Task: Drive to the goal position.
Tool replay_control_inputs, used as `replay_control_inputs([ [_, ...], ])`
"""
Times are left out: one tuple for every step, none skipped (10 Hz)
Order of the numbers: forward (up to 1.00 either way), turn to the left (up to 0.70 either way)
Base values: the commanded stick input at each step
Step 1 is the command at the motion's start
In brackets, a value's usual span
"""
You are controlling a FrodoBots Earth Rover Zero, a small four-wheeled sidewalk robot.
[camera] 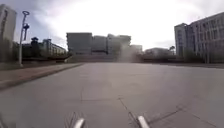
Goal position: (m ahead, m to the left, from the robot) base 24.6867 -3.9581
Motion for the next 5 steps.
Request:
replay_control_inputs([
  [1.00, 0.00],
  [1.00, 0.00],
  [1.00, 0.00],
  [1.00, 0.00],
  [1.00, 0.00],
])
